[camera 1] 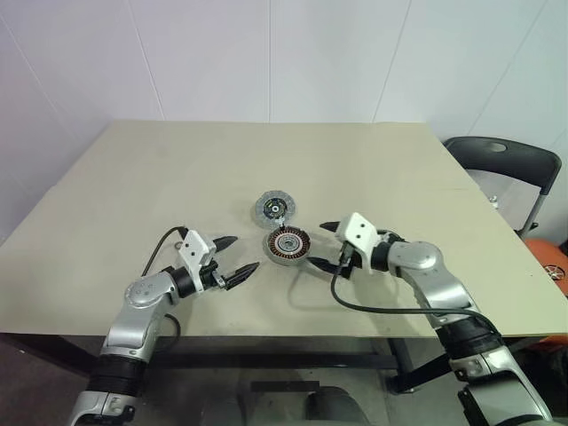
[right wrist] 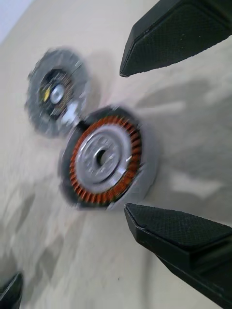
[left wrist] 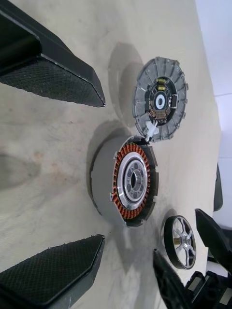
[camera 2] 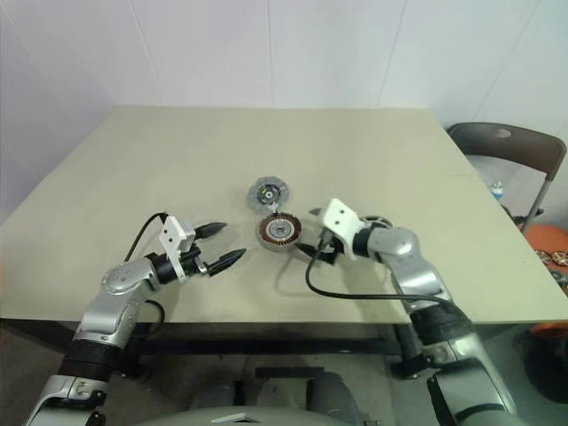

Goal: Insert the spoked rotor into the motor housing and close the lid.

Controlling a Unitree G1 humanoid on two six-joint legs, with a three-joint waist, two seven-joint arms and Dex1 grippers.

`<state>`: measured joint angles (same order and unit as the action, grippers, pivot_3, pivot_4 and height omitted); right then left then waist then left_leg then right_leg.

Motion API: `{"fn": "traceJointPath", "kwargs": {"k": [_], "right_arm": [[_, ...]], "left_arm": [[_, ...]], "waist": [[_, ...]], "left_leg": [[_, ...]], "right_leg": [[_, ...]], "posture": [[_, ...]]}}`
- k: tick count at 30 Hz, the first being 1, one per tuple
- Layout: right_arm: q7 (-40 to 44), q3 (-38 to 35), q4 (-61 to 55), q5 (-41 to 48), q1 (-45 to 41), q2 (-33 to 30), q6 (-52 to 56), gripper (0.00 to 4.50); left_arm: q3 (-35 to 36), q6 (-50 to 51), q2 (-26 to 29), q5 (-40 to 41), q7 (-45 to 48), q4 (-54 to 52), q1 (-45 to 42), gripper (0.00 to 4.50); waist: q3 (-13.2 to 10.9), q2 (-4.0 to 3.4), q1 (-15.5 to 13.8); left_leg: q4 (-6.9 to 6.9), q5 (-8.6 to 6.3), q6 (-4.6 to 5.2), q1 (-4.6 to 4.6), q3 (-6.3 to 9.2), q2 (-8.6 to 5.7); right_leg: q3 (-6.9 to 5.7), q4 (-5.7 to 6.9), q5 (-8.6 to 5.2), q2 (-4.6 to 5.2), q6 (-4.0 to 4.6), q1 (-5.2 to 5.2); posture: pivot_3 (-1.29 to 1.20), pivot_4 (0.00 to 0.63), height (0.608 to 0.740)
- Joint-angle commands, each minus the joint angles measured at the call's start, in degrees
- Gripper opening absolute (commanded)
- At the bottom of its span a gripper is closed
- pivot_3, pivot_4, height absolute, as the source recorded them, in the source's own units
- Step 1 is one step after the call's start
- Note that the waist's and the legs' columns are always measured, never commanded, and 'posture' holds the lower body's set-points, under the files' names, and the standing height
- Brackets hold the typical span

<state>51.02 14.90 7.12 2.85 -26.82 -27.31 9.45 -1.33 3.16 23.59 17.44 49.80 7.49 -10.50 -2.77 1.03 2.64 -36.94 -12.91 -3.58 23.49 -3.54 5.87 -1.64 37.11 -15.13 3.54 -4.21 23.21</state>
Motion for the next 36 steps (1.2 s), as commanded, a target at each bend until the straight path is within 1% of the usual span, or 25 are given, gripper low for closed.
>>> {"fn": "traceJointPath", "kwargs": {"k": [1,6,13,16,17,22,24,34,36], "right_arm": [[1.89,3.31,1.68,-2.38,-4.39,1.66,-2.63,4.41],[3.56,7.53,8.90,-6.22,-8.63,3.50,-6.23,4.41],[4.17,10.53,17.98,-11.28,-10.13,2.92,-11.96,4.41],[3.74,10.39,20.13,-11.94,-10.15,2.92,-13.69,3.84],[3.72,10.23,20.48,-12.00,-10.11,3.00,-13.99,3.57],[3.10,8.94,19.23,-11.33,-9.48,3.88,-14.12,1.84],[2.52,8.49,18.91,-11.36,-9.47,4.13,-14.19,1.37],[2.23,7.02,15.32,-9.97,-8.22,4.23,-13.00,1.37],[2.70,7.03,14.95,-9.56,-7.95,4.29,-12.73,1.30]], "left_arm": [[0.15,-1.14,-0.11,-0.27,0.11,-0.15,-1.54,4.50],[0.27,-0.80,-0.20,-0.32,-0.35,-1.15,-1.33,4.50],[0.68,-0.05,-0.02,-0.24,-1.52,-3.35,-0.12,4.50],[0.61,0.36,-0.06,-0.20,-2.13,-4.45,0.39,4.50],[0.56,0.52,-0.10,-0.22,-2.29,-4.70,0.43,4.50],[0.11,0.92,-0.26,-0.33,-2.82,-5.39,0.26,4.50],[0.02,0.99,-0.32,-0.40,-2.80,-5.24,-0.03,4.50],[-0.42,-0.56,-0.98,-1.07,-1.90,-2.27,-1.09,4.50],[-0.36,-1.05,-1.06,-1.22,-1.65,-1.48,-1.29,4.50]], "waist": [[0.00,0.00,-0.11],[0.01,0.01,-0.34],[0.02,-0.04,-0.13],[0.02,-0.03,-0.15],[0.02,-0.03,-0.21],[0.04,-0.01,-0.13],[0.04,-0.02,-0.13],[0.03,-0.03,-0.13],[0.03,-0.03,-0.16]], "left_leg": [[0.00,0.00,0.00,0.00,0.01,0.00],[-0.02,0.00,0.00,0.01,0.00,-0.04],[-0.01,0.00,0.00,0.02,0.00,-0.03],[-0.02,0.00,0.00,0.00,0.00,-0.03],[-0.03,0.00,0.00,-0.02,0.00,-0.03],[-0.08,0.00,-0.01,-0.05,0.00,-0.03],[-0.06,0.00,-0.01,-0.05,0.00,-0.03],[-0.06,0.00,-0.01,-0.05,0.00,-0.03],[-0.04,0.00,-0.01,-0.05,0.00,-0.03]], "right_leg": [[0.00,0.00,0.00,0.00,0.00,0.00],[0.00,-0.03,0.01,0.03,-0.01,-0.04],[0.00,0.00,0.01,0.02,-0.02,-0.02],[0.00,0.01,0.02,0.02,-0.03,-0.04],[0.00,0.01,0.01,0.02,-0.02,-0.07],[0.00,0.03,0.01,0.03,-0.02,-0.10],[0.00,0.03,0.02,0.03,-0.02,-0.09],[0.01,0.07,0.02,0.02,-0.02,-0.07],[0.01,0.07,0.02,0.02,-0.03,-0.06]], "posture": [[0.00,0.000,0.740],[0.00,0.000,0.740],[0.00,0.000,0.740],[0.00,0.000,0.740],[0.00,0.000,0.740],[0.00,0.000,0.740],[0.00,0.000,0.740],[0.00,0.000,0.740],[0.00,0.000,0.740]]}}
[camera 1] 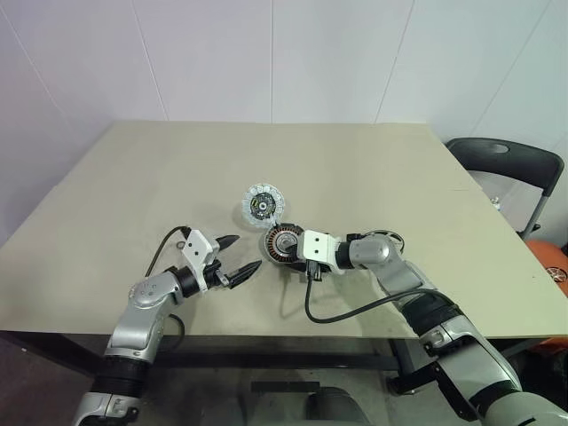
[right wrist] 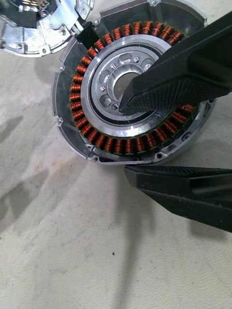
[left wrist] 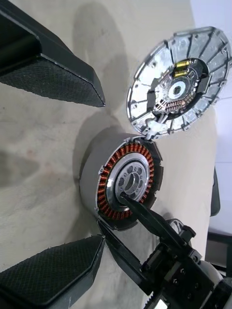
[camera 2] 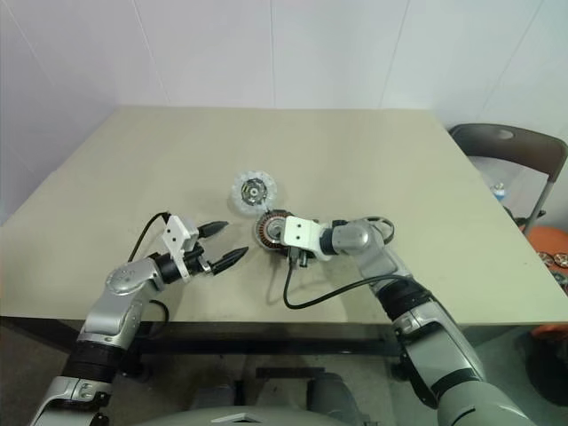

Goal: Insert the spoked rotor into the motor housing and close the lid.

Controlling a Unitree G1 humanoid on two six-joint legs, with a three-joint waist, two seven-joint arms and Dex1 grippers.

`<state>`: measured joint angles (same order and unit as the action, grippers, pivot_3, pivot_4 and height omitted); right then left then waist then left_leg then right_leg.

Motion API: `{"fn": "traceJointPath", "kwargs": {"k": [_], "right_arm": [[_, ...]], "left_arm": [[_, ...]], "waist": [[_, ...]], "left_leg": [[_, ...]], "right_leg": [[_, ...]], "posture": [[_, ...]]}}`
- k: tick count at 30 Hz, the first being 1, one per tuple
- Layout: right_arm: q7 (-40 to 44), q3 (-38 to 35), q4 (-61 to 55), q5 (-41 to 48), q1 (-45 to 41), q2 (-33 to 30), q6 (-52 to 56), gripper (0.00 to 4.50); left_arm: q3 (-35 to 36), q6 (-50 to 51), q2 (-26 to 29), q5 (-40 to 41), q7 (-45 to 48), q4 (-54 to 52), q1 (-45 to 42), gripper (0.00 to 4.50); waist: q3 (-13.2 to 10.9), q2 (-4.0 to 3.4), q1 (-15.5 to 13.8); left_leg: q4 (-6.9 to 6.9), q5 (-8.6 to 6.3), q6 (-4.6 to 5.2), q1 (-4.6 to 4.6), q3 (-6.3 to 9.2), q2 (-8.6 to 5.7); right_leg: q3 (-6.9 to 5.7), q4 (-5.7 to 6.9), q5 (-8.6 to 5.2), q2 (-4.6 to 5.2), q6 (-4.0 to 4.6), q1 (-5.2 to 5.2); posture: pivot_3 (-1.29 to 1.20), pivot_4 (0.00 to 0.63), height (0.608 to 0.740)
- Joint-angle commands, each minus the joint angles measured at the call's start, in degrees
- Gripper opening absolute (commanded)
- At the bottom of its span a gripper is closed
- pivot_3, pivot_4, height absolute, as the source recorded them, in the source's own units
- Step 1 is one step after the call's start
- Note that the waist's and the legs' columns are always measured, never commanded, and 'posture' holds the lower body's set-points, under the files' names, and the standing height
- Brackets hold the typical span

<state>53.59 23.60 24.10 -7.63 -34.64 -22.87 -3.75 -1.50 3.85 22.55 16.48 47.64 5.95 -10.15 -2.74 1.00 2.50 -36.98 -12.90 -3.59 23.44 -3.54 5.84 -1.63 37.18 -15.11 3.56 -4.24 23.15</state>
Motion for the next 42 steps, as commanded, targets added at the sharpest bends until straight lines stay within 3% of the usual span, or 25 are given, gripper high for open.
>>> {"fn": "traceJointPath", "kwargs": {"k": [1,9,25,41,42], "right_arm": [[0.30,-1.66,-2.26,1.01,-0.01,-0.13,0.63,1.30],[0.55,-2.48,-3.84,1.90,-0.51,0.10,1.70,1.30],[16.24,-2.19,-28.35,13.52,5.28,-8.26,22.17,1.30],[13.74,0.86,-20.19,10.01,6.75,-5.83,18.67,1.30],[13.91,0.55,-20.21,10.53,6.77,-5.81,19.07,1.65]], "left_arm": [[-0.13,-1.98,-0.05,-0.34,0.64,0.42,-1.72,4.50],[0.16,-3.78,-0.08,-1.02,1.24,2.04,-1.26,4.50],[1.81,-3.05,2.47,1.15,3.34,-0.26,0.98,4.50],[1.76,-0.67,2.70,1.35,2.33,-2.63,0.57,4.50],[1.75,-0.68,2.70,1.33,2.33,-2.61,0.56,4.50]], "waist": [[0.00,0.00,-0.02],[0.00,-0.01,-0.01],[-0.02,-0.02,-0.14],[0.01,0.02,0.18],[0.01,0.02,0.16]], "left_leg": [[0.00,0.00,0.00,0.00,0.00,0.00],[0.01,0.00,0.00,0.01,0.00,0.00],[0.03,-0.01,-0.01,0.08,0.00,0.00],[0.02,-0.02,-0.03,-0.14,0.10,0.00],[0.02,-0.03,-0.05,-0.17,0.14,0.00]], "right_leg": [[0.00,0.00,0.00,0.00,0.00,0.00],[0.00,-0.01,-0.01,0.00,0.01,0.01],[0.00,-0.06,-0.03,0.03,0.02,0.11],[0.00,-0.03,-0.01,-0.04,0.03,0.06],[0.00,-0.03,-0.01,-0.06,0.03,0.09]], "posture": [[0.00,0.000,0.740],[0.00,0.000,0.740],[0.00,0.000,0.740],[0.00,0.000,0.740],[0.00,0.000,0.740]]}}
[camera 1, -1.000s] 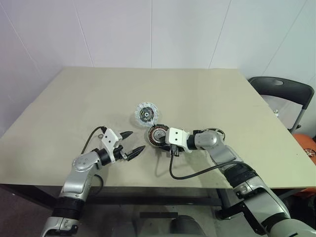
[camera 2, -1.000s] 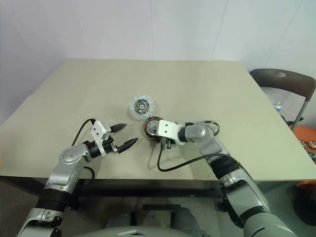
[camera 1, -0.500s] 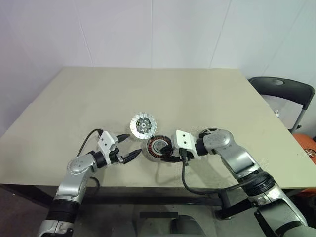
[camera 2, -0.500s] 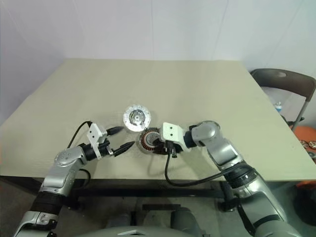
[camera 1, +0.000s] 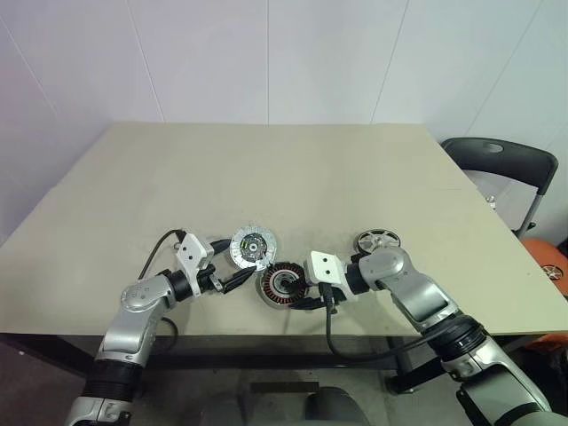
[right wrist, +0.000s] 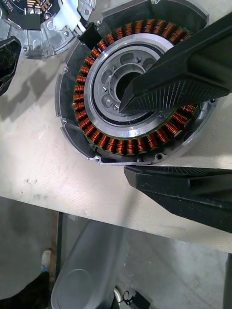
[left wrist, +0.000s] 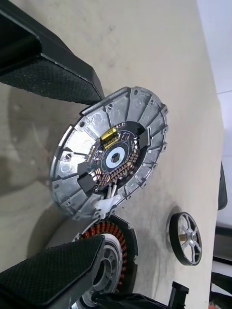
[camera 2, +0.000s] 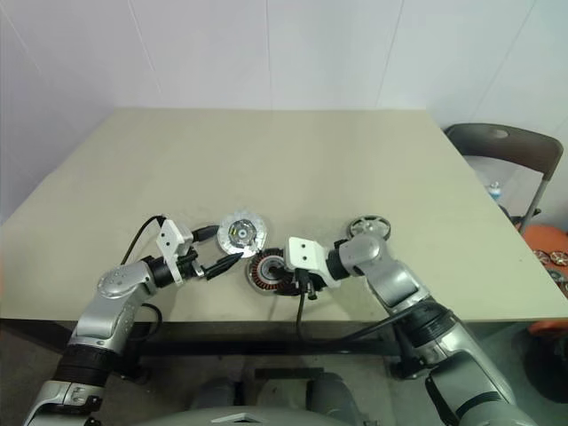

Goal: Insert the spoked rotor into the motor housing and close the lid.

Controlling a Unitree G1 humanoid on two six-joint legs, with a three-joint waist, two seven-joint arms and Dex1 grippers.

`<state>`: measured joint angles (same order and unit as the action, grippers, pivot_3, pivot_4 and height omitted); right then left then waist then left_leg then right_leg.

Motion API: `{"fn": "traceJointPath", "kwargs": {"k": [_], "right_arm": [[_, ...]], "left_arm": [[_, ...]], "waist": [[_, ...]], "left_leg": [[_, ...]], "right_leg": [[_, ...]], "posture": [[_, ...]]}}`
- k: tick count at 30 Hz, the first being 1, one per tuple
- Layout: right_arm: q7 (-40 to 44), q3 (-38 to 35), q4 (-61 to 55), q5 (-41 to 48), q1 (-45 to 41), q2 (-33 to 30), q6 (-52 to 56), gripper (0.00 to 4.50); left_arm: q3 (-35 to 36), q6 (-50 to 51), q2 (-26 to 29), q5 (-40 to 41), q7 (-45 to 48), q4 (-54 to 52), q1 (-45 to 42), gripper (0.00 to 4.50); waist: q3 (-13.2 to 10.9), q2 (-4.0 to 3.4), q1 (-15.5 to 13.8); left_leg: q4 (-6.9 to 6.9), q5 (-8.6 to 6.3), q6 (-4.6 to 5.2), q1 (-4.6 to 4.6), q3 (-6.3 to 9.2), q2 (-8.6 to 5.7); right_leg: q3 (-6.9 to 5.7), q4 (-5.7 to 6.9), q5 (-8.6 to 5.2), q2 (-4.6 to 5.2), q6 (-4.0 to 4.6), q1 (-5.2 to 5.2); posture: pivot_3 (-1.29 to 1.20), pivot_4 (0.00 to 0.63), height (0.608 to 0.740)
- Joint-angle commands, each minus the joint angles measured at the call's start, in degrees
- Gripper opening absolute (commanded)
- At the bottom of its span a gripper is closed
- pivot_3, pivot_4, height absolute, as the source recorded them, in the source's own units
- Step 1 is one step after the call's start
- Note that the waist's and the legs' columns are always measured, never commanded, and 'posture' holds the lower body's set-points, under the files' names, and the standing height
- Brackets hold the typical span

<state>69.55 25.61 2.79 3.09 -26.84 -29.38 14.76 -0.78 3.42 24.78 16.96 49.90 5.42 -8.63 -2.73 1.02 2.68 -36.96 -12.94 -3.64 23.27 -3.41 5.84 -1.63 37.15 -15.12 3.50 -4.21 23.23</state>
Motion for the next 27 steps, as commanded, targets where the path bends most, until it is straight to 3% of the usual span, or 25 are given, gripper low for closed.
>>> {"fn": "traceJointPath", "kwargs": {"k": [1,5,11,18,27], "right_arm": [[-1.84,-1.79,1.12,0.38,-1.05,0.80,0.96,1.94],[0.24,-4.11,-1.23,6.29,-1.49,1.63,6.33,3.03],[-1.12,-10.52,-0.68,12.76,-6.23,3.59,10.48,3.03],[-6.05,-14.78,6.00,11.58,-10.71,5.30,5.61,3.03],[-6.99,-15.11,10.80,9.81,-12.10,4.74,0.65,3.03]], "left_arm": [[0.99,-0.25,0.45,0.83,0.07,-2.00,-1.03,4.50],[0.65,-0.39,0.21,0.67,0.18,-1.63,-1.15,4.50],[0.42,-0.44,0.00,0.70,0.48,-1.12,-1.40,4.50],[3.82,-0.95,0.84,1.84,-0.49,0.66,-1.29,4.50],[9.21,-5.60,0.52,-5.49,-15.26,8.27,-1.48,4.50]], "waist": [[0.00,0.00,-0.09],[-0.01,-0.02,-0.17],[-0.02,-0.04,-0.25],[-0.02,-0.03,-0.23],[-0.03,-0.05,-0.18]], "left_leg": [[0.00,-0.05,-0.09,-0.04,0.04,0.00],[-0.05,-0.07,-0.13,-0.03,0.10,-0.02],[0.01,0.02,0.03,0.18,0.10,-0.06],[0.04,0.02,0.03,0.18,0.10,-0.06],[0.06,0.02,0.04,0.18,0.10,-0.06]], "right_leg": [[0.00,0.00,0.00,-0.01,0.00,0.01],[-0.01,0.00,0.02,-0.03,0.02,0.04],[0.00,-0.02,0.09,-0.02,0.11,0.07],[-0.01,-0.05,0.08,-0.03,0.11,0.07],[0.00,-0.04,0.09,-0.04,0.10,0.08]], "posture": [[0.00,0.000,0.740],[0.00,0.000,0.740],[0.00,0.000,0.740],[0.00,0.000,0.740],[0.00,0.000,0.740]]}}
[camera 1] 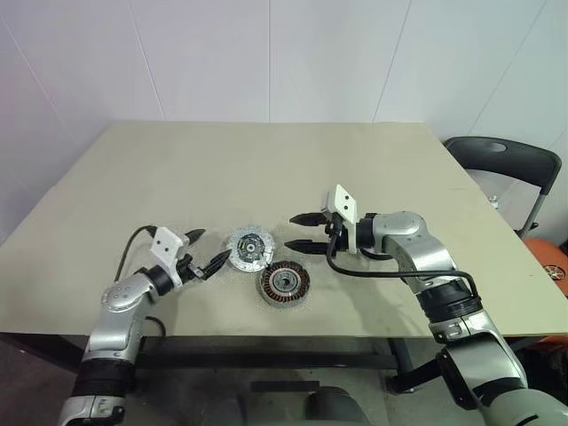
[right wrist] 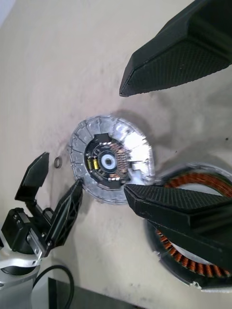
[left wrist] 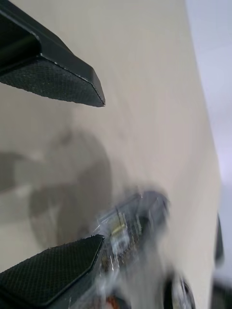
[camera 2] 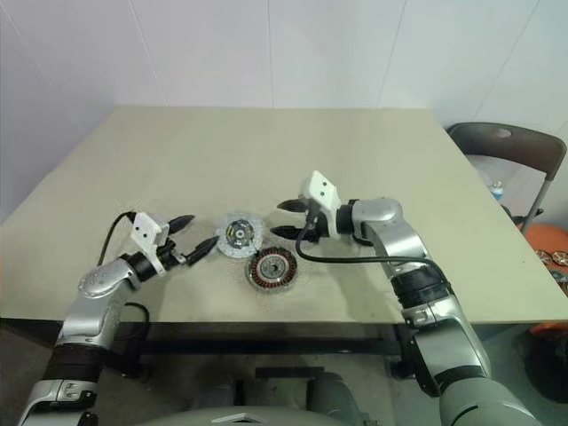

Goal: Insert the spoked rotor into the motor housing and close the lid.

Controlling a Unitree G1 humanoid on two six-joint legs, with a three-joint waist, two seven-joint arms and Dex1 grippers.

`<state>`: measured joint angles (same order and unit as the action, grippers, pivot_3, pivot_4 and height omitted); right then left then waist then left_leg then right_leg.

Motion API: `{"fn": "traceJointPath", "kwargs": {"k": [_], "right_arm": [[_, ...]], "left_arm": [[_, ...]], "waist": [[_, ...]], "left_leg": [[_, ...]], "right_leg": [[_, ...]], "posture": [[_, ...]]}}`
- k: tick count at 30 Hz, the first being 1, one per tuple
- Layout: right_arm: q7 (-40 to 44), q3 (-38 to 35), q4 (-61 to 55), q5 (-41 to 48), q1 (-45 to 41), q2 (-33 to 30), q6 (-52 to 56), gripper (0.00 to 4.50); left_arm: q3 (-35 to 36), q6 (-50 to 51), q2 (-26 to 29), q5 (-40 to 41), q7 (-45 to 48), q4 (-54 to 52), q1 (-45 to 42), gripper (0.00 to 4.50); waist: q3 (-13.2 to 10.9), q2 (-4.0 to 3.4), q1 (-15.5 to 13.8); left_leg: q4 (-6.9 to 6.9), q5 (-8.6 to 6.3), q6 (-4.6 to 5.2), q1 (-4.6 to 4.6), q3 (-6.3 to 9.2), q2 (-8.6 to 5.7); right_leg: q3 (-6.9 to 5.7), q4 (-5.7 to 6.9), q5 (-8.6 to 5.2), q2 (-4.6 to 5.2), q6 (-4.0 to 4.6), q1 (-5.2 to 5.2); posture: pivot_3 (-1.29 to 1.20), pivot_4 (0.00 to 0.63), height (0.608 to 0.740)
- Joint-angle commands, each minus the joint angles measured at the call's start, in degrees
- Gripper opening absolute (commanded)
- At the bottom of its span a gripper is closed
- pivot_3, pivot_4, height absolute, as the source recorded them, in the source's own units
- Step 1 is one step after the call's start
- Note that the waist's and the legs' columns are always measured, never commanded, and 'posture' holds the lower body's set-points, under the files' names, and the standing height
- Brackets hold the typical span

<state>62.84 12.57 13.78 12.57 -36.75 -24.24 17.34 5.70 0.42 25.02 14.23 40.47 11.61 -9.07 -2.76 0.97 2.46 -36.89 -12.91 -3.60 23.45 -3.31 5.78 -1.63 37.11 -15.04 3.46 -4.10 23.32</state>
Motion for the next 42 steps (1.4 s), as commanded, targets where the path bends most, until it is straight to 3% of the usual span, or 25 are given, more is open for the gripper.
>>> {"fn": "traceJointPath", "kwargs": {"k": [1,7,16,40,42], "right_arm": [[-0.32,-2.15,0.01,0.33,-2.33,-0.38,-2.12,3.03],[-0.47,-2.21,1.02,0.28,-2.86,-0.44,-2.99,3.03],[-1.07,-2.52,0.70,0.49,-2.66,-0.52,-3.42,3.03],[-3.58,-2.75,-1.02,0.50,-1.51,0.67,-3.74,3.03],[-3.76,-2.63,-1.09,0.48,-1.43,0.82,-3.75,3.07]], "left_arm": [[3.13,-2.67,0.14,-3.17,-7.39,2.94,-1.28,4.50],[6.06,-3.37,-0.54,-4.92,-16.88,8.21,-3.39,4.50],[5.46,0.04,-0.01,-5.99,-20.41,11.58,-4.78,4.50],[-0.79,15.81,-1.26,-5.92,-6.20,17.90,-10.21,4.50],[-0.92,16.67,-1.25,-5.60,-5.11,16.99,-10.02,4.10]], "waist": [[0.00,0.00,0.08],[0.01,0.01,-0.13],[0.01,0.01,-0.05],[0.14,-0.19,-1.91],[0.15,-0.19,-1.89]], "left_leg": [[0.00,0.00,0.00,0.00,0.00,0.00],[0.00,0.00,0.00,0.00,0.00,0.00],[0.01,0.00,0.00,0.01,0.00,0.00],[-0.05,-0.01,-0.02,-0.03,0.00,-0.13],[-0.03,-0.01,-0.02,-0.03,0.00,-0.13]], "right_leg": [[0.00,0.00,0.00,0.00,0.00,0.00],[0.00,0.00,0.00,0.00,-0.01,0.00],[0.00,0.01,0.01,0.00,-0.01,0.01],[-0.02,-0.05,0.00,0.13,-0.01,-0.11],[-0.02,-0.06,0.00,0.12,-0.01,-0.12]], "posture": [[0.00,0.000,0.740],[0.00,0.000,0.740],[0.00,0.000,0.740],[0.00,0.000,0.740],[0.00,0.000,0.740]]}}
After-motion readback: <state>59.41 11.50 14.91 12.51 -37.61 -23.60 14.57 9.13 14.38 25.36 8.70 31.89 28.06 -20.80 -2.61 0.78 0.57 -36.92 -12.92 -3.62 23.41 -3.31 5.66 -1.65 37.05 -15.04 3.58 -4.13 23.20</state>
